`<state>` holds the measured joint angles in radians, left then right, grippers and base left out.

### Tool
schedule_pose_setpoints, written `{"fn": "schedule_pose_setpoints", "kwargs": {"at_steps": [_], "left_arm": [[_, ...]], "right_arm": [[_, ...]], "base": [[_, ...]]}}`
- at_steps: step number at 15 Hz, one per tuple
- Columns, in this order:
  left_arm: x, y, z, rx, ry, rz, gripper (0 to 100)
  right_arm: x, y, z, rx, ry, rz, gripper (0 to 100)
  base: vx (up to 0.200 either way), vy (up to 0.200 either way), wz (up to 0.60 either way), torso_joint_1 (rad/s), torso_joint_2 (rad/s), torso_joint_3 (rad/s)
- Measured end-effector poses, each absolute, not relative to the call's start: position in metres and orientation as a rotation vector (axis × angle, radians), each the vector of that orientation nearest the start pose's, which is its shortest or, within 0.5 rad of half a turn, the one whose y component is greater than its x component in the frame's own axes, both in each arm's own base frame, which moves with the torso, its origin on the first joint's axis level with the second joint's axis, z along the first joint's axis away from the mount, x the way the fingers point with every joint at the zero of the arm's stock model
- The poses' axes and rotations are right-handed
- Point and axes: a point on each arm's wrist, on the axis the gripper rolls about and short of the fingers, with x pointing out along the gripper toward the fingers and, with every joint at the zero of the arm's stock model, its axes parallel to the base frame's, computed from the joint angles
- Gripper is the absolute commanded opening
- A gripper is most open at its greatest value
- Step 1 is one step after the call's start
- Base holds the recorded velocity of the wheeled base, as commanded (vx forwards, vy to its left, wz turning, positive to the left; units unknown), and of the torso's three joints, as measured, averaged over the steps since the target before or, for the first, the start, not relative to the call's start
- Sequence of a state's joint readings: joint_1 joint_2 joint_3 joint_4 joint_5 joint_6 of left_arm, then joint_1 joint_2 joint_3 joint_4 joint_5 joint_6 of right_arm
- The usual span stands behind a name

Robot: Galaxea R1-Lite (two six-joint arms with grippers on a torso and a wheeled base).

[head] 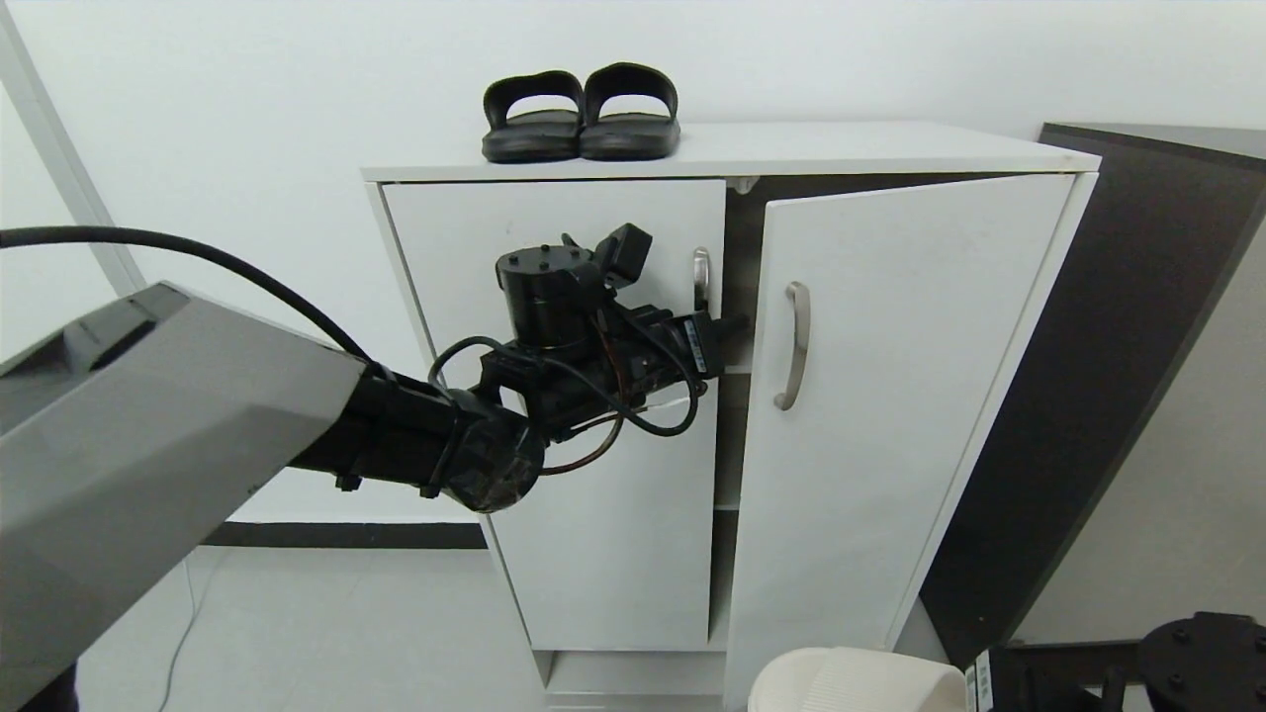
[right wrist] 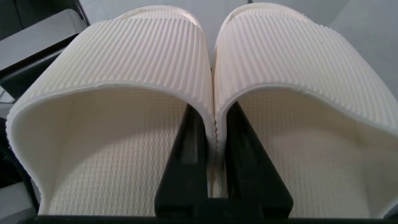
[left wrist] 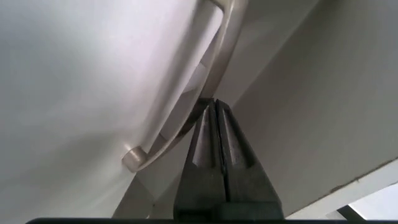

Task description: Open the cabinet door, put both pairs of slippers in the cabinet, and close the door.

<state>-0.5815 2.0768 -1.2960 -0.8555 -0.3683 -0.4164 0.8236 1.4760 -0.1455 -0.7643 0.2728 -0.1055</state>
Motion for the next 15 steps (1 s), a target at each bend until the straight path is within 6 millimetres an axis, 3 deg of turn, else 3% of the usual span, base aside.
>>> {"fn": "schedule_pose_setpoints", "kwargs": {"at_steps": [2,6,11,15], "left_arm": [[0.349,-0.241,0.199,-0.392,0.124,-0.954,0],[0.344,-0.25,0.195,-0.39,0.128,-0.974,0],[0.296,-0.291,0.186,-0.373,0.105,-1.076,0],[0.282,-0.3,0.187,-0.346,0.085,-1.116,0]], "right_arm": [[0.112,0.131,0.092,-0.256,0.52,1.1,0],[0.108,0.13,0.089,-0.264,0.534,1.114,0],[0.104,0.131,0.087,-0.275,0.543,1.135,0],[0.103,0.131,0.086,-0.278,0.547,1.142,0]], "base": [[0.0,0.0,0.0,0.0,0.0,0.0],[-0.2,0.0,0.0,0.002,0.0,0.001],[-0.2,0.0,0.0,0.002,0.0,0.004],[0.0,0.0,0.0,0.0,0.0,0.0]]}}
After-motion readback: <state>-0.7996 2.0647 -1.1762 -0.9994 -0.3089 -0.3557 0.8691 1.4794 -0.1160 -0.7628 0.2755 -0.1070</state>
